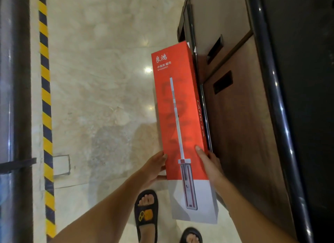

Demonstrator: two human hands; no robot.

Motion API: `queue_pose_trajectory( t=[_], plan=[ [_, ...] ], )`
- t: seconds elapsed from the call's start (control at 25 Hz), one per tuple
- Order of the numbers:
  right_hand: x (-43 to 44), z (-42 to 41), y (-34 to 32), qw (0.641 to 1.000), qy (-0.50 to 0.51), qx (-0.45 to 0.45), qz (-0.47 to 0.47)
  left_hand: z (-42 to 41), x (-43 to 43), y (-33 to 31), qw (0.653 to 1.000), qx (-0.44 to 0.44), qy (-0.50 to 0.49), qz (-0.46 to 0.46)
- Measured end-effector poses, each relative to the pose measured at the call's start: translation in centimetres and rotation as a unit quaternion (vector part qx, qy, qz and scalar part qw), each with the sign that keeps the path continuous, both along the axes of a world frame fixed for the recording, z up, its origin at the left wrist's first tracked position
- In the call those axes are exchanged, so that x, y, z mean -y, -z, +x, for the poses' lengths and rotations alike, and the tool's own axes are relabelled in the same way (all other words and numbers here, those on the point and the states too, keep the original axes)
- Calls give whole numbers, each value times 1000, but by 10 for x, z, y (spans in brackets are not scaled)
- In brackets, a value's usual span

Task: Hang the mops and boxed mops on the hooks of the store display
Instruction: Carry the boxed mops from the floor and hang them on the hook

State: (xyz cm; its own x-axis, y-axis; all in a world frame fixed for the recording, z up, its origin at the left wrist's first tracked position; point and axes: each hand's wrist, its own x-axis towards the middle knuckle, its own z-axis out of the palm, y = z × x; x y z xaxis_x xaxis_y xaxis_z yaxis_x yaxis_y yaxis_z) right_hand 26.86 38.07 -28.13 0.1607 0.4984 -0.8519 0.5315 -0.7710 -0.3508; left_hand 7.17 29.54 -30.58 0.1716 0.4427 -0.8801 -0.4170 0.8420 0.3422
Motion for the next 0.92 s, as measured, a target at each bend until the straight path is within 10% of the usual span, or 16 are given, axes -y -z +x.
queue_pose_trajectory(
  t=[0.44,0.92],
  plan=[
    [29,-27,-79,998,-34,-34,50,-19,42,-51,994,-19,-88,-60],
    [94,-14,-293,968,-111,-223,12,-35,52,-303,937,-137,-311,85]
  ],
)
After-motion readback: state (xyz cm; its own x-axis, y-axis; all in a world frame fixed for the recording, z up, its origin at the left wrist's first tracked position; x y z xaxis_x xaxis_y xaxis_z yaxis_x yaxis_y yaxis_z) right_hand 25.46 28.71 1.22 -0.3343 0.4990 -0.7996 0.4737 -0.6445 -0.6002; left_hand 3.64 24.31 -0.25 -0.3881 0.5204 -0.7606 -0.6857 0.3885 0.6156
